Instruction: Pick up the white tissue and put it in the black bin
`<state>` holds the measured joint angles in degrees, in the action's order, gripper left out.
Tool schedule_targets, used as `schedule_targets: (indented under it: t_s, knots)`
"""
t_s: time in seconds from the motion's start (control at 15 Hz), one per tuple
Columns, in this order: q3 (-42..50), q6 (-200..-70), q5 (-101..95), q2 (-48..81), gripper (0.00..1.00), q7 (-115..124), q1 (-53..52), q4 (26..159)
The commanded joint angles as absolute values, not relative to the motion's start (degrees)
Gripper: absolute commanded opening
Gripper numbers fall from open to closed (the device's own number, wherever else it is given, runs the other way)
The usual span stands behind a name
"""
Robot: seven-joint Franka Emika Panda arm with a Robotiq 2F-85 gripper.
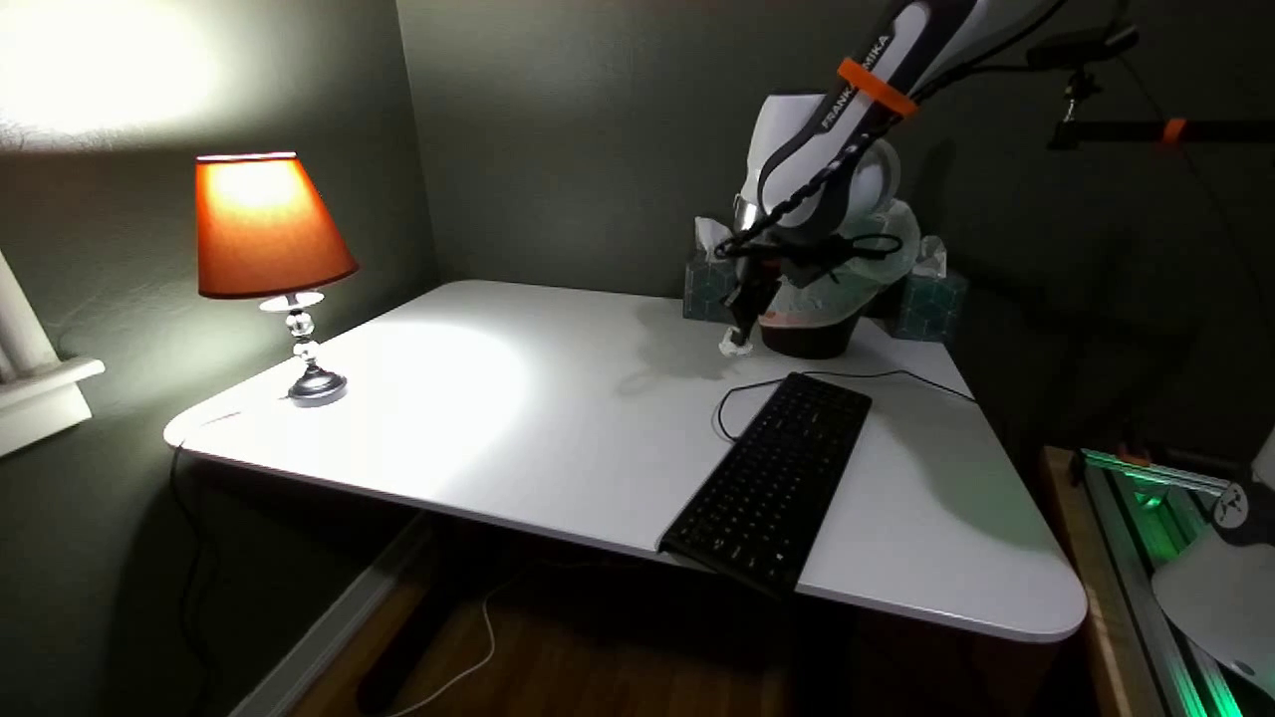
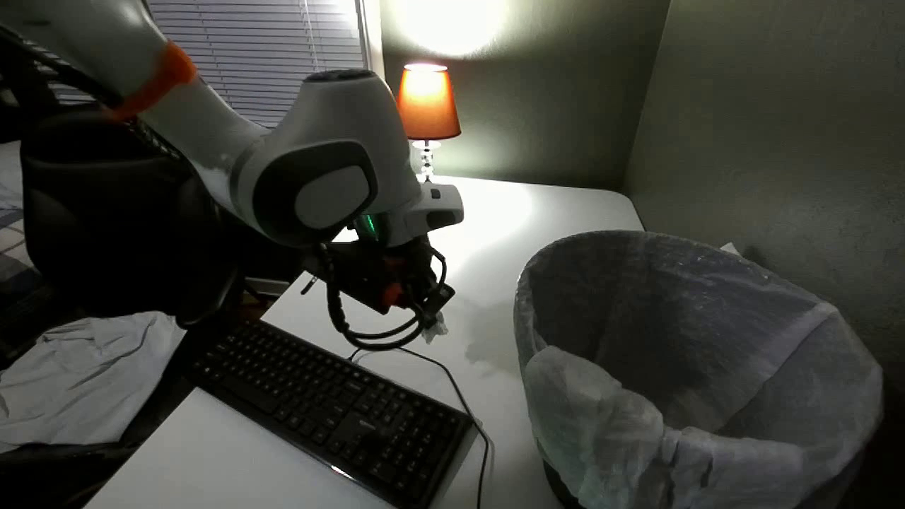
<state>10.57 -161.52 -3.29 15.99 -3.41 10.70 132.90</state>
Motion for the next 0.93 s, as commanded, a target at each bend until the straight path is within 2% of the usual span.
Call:
schedule_targets:
  t_s: [0.0,0.4,0.87]
  knots:
    - [16.39,-159.30,-11.98,9.01,0.02,6.86,5.20,137.00]
    - [15.86,-153.57,-21.86,0.39,0.02,17.67,4.71,138.17]
    - [11.33,-146.49,-22.72,-10.22,0.02,22.58,8.94,138.39]
